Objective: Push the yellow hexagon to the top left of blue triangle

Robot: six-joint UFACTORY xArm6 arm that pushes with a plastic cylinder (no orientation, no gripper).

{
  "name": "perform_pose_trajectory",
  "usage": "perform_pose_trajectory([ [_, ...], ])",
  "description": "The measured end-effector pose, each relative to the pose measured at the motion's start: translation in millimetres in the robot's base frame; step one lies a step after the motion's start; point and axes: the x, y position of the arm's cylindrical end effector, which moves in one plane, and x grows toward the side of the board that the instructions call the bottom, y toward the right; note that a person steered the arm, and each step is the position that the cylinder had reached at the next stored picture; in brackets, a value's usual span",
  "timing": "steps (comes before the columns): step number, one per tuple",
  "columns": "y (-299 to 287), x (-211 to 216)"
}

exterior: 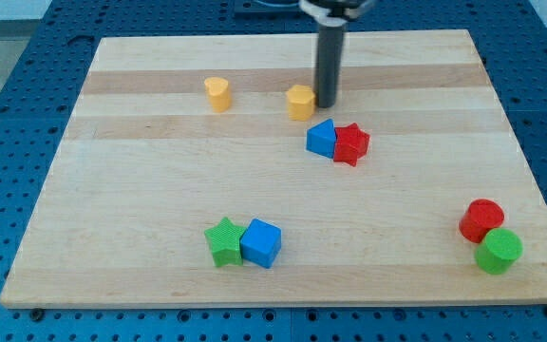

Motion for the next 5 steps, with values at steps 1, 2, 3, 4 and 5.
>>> perform_pose_trajectory([
  [1, 0.0, 0.0],
  [2, 12.4, 5.1],
  [3, 12.1, 18.6],
  [4, -15.6, 25.7],
  [5, -60.1, 18.1],
])
